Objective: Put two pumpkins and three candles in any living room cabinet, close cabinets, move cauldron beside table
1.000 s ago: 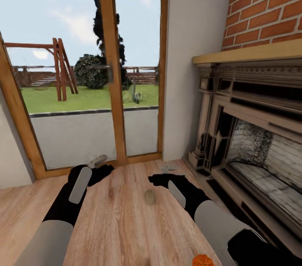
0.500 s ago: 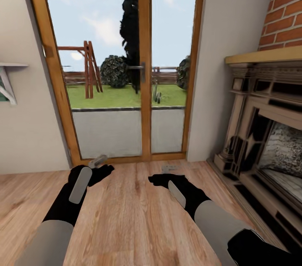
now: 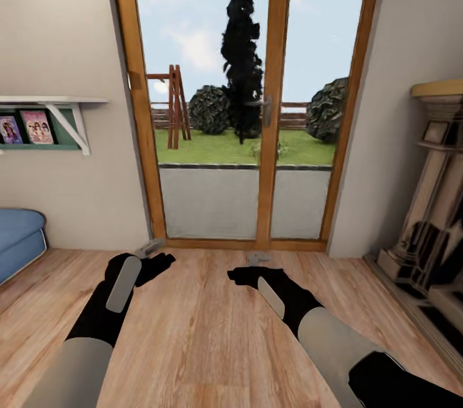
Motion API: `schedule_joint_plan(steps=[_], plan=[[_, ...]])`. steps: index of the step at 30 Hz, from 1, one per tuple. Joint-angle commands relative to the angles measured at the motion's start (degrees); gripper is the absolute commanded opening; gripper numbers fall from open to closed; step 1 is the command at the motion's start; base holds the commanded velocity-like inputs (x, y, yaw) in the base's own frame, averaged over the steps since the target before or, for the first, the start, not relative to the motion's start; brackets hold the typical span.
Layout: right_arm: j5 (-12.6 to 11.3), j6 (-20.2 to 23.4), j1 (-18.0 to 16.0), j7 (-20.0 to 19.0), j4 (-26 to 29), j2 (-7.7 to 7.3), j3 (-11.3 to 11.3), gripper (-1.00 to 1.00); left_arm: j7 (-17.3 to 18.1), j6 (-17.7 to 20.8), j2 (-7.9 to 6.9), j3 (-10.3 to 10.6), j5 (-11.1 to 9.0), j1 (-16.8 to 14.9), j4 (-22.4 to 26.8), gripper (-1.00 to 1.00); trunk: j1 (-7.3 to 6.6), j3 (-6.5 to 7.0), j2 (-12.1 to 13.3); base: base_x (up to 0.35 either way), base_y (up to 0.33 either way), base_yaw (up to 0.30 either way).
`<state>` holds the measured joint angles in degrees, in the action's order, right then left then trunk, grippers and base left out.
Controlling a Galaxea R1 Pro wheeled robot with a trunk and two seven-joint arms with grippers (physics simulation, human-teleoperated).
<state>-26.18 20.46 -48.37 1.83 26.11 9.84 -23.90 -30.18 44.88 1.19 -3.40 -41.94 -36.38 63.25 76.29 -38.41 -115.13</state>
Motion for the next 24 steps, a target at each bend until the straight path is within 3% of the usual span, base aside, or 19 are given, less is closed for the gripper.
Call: schedule_joint_plan(steps=[1,10,17,24], plan=[[-0.3,0.2,-0.1,0.2,0.1,-0.05,-0.3,1.00,-0.5,0.1,0.04,-0.1,-0.6,0.0,0.0,1.00,0.01,-0.07,0.0,0.197,0.247,0.290],[-0.3,0.2,-0.1,0.1,0.1,-0.07,-0.3,1.00,-0.5,0.2,-0.01,-0.1,-0.6,0.0,0.0,1.00,0.01,-0.07,0.0,0.271,0.195,0.284],[-0.3,0.2,-0.1,0.1,0.1,-0.08,-0.3,1.00,-0.5,0.2,-0.13,-0.1,-0.6,0.0,0.0,1.00,0.01,-0.09,0.0,0.266,0.205,0.114],[-0.3,0.2,-0.1,0.1,0.1,-0.08,-0.3,1.00,-0.5,0.2,-0.14,-0.1,-0.6,0.0,-0.1,1.00,0.01,-0.25,0.0,0.096,0.300,0.266]])
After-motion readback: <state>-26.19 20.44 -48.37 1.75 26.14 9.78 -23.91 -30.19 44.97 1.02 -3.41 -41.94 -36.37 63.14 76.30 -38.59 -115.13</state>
